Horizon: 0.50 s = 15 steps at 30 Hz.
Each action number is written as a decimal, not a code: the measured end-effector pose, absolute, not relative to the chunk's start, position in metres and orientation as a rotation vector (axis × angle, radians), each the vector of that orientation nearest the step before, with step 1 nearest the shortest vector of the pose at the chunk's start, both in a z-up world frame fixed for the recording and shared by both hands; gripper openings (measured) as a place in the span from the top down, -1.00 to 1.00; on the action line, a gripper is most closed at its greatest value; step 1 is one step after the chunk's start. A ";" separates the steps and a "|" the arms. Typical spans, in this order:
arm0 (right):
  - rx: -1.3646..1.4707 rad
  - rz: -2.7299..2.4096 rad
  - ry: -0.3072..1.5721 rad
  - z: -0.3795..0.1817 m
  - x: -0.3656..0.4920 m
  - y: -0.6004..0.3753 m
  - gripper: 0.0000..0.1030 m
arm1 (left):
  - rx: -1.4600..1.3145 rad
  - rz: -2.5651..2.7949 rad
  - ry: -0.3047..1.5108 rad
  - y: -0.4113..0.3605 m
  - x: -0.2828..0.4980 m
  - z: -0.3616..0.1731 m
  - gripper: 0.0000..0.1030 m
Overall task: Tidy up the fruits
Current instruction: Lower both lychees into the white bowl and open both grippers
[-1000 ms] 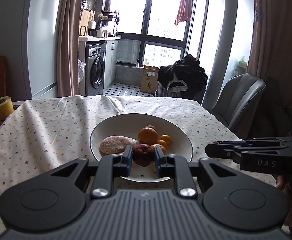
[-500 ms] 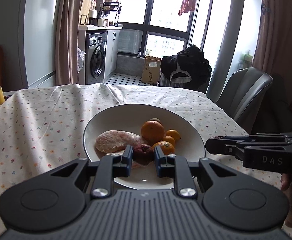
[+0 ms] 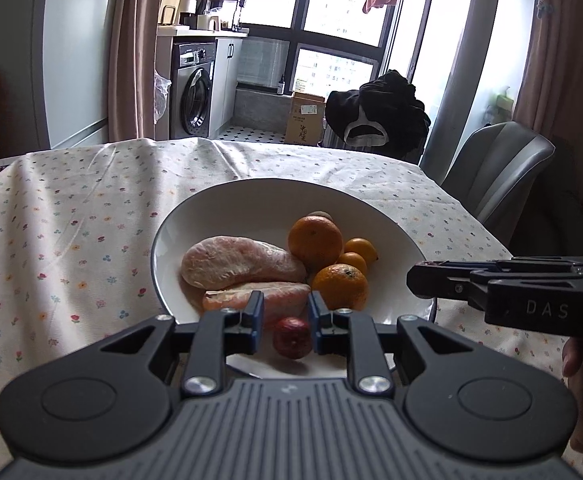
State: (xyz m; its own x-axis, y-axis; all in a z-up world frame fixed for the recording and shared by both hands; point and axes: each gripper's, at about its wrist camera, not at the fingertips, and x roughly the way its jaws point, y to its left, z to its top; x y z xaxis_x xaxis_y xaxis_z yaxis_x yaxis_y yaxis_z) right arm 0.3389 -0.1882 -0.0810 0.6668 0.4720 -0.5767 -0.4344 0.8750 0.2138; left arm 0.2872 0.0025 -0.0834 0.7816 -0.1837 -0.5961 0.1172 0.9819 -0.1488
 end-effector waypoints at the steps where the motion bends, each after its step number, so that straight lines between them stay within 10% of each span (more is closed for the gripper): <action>1: 0.060 0.511 0.668 -0.082 0.340 -0.188 0.56 | -0.105 -0.161 0.656 0.003 0.287 -0.084 0.58; 15: 0.054 0.517 0.671 -0.084 0.344 -0.180 0.56 | -0.138 -0.112 0.599 0.027 0.267 -0.064 0.51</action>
